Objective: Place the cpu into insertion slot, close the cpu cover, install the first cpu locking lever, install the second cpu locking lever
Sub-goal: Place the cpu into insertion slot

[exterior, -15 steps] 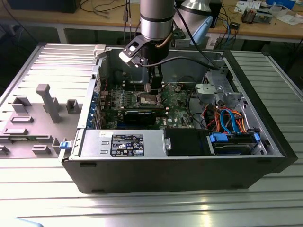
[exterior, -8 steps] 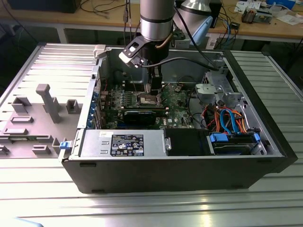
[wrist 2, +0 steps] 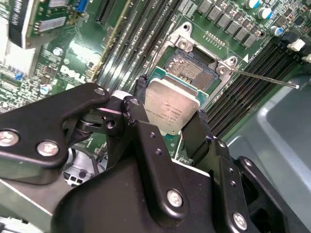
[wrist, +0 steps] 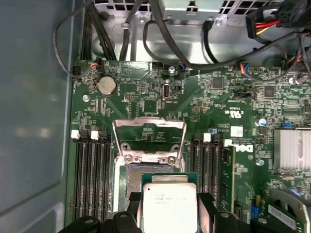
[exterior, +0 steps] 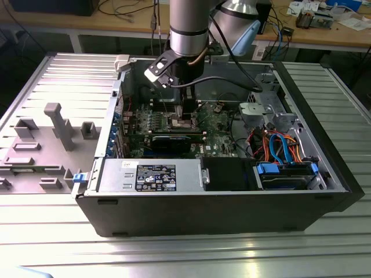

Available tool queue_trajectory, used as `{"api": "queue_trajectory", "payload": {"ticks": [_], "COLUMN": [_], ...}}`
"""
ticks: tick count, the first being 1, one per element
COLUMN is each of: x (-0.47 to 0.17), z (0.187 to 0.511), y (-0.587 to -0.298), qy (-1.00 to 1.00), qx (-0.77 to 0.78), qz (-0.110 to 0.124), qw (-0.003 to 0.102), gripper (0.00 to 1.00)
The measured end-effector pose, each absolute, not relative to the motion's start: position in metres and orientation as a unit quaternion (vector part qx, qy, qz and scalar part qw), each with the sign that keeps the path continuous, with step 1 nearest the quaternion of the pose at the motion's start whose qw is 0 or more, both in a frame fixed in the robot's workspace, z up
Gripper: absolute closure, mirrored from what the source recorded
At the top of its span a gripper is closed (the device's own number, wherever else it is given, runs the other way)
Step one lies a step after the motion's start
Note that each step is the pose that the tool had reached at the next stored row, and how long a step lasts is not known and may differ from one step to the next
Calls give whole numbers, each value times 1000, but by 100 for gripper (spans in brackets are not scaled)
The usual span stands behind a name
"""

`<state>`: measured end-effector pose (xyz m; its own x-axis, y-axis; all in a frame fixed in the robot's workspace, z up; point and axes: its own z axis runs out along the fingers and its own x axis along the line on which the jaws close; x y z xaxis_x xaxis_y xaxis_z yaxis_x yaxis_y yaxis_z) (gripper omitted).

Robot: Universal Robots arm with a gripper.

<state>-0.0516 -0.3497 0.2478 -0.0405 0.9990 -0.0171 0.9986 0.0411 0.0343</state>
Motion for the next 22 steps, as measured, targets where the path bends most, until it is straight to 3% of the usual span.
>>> {"api": "queue_trajectory", "payload": {"ticks": [5, 13, 22], "x": [-56, -57, -61], "z": [239, 231, 213], "y": [-347, -346, -340], "qy": [718, 718, 717], "qx": [695, 695, 697], "qz": [11, 20, 20], "qw": [23, 14, 14], "gripper": [45, 45, 45]}}
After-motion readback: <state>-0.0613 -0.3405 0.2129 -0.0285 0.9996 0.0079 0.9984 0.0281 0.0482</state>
